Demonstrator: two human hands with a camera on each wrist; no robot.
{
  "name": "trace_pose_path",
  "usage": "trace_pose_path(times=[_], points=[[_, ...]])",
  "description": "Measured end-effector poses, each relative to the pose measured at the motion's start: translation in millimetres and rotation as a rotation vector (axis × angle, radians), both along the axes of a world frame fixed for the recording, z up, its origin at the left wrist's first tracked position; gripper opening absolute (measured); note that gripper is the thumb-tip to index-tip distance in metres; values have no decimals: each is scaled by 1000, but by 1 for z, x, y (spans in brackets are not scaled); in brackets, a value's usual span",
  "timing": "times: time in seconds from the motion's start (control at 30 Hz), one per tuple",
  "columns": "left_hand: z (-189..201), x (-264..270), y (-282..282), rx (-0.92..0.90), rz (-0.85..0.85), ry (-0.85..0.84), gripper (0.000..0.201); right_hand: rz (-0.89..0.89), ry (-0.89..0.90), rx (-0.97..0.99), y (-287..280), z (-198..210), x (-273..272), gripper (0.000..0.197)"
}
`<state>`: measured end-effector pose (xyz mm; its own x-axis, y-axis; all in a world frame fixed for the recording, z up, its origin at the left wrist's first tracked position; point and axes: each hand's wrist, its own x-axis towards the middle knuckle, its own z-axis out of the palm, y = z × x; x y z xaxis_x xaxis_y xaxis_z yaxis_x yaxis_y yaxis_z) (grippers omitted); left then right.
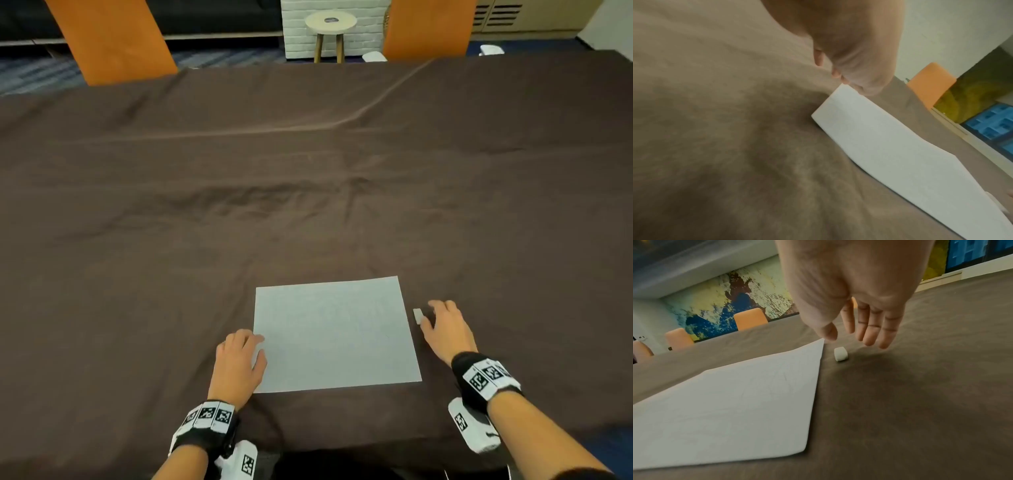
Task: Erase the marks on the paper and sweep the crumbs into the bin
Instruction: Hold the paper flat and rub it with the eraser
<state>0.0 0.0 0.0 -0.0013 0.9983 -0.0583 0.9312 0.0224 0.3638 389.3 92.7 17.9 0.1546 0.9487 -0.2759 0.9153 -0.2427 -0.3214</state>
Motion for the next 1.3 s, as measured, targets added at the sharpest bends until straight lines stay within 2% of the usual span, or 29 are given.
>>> trace_pose_path(times=[0.1,0.27,0.47,0.73,0.87,1.03,1.13,1.2,1.27,1.3], points=[[0,3,10,-41,-43,24,33,14,-36,-57,10,0,-3,44],[-6,0,7,-273,-132,88,48,121,-123,-92,10,-5,-4,32],[-15,-7,3,-245,-177,124,51,174,-169,-20,9,-5,-8,12],[-27,-21,12,-125,-290,233,72,159,-180,-108,24,-8,-11,16],[-27,-24,14,-112,-317,221,81,187,-94,-65,20,-4,-8,5],[-29,-23,14,-167,-292,262,95,442,-28,145,-3,5,-21,8],[-26,-20,10,-201,-262,254,91,657,27,76,-25,13,-45,12],[-25,-18,8,-203,-255,257,84,756,-81,98,-37,15,-61,15],[-27,-19,9,-190,-258,256,84,819,-176,280,-44,17,-72,8],[-28,-20,9,-174,-260,249,88,827,-170,378,-46,20,-76,10]])
